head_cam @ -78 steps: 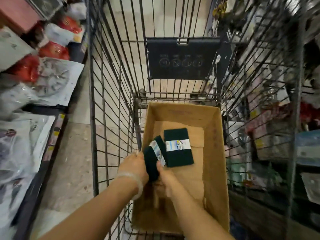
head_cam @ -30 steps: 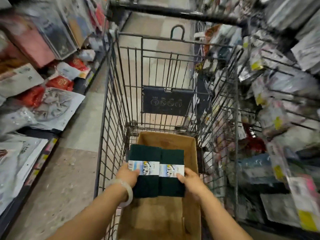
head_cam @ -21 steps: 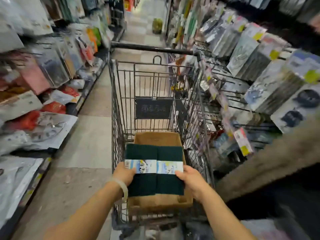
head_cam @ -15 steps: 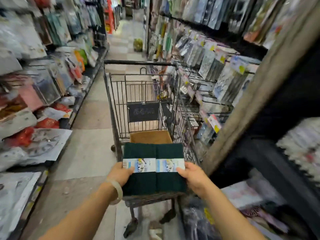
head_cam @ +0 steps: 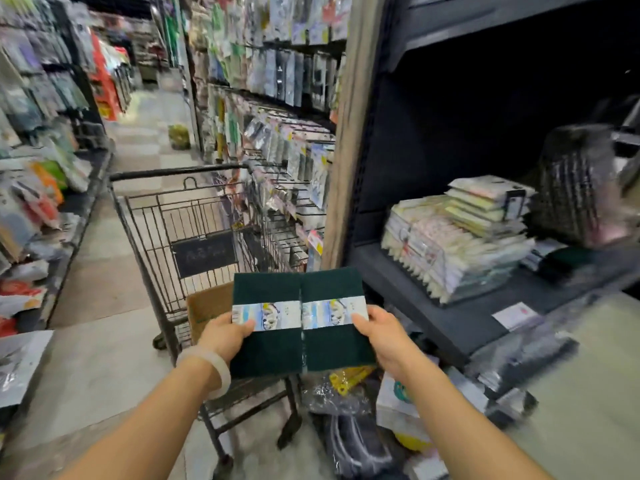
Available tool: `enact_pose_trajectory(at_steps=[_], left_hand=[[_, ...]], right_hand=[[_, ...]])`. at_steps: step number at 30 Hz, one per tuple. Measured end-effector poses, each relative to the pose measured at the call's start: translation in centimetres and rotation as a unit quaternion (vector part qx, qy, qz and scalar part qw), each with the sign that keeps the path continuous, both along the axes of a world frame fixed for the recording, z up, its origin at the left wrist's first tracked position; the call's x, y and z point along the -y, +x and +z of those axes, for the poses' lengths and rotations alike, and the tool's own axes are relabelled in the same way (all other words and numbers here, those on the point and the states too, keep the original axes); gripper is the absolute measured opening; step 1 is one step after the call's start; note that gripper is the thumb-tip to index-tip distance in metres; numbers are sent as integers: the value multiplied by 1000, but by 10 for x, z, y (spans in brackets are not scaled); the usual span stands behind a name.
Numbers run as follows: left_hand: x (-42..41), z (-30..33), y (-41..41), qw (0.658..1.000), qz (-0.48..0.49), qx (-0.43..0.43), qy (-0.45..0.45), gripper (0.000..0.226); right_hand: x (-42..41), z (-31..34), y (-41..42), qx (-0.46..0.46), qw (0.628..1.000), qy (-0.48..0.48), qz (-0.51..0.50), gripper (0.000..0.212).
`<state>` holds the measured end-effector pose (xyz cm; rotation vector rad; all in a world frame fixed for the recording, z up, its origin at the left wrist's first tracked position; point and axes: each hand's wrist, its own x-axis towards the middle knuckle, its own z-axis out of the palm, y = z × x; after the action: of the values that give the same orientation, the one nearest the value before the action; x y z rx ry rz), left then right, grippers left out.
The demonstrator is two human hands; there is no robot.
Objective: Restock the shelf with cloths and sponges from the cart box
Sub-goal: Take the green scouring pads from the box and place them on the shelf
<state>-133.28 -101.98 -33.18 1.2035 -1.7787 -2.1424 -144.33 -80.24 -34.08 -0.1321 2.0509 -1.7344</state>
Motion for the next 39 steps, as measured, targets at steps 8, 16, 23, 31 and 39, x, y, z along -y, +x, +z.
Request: enact_pose_trajectory(at_steps=[8,16,23,31,39], left_hand=[[-161,27,-20,994,-94,-47,12,14],[-330,45,-39,983,-156,-89,27,13],[-440,49,-59,976,-199,-75,36,21],[-488,70,-128,973,-204,-103,15,20],[-505,76,-243,978,-165,-127,-5,18]], right_hand=[[-169,19,17,-15,997,-21,-73,11],[-353,37,23,-16,989,-71,-130,12],[-459,39,16,-2,981,-62,-185,24],[-508,54,-40,-26,972,-93,-215,13],[-522,83,-169,-64,978,-46,-193,24]])
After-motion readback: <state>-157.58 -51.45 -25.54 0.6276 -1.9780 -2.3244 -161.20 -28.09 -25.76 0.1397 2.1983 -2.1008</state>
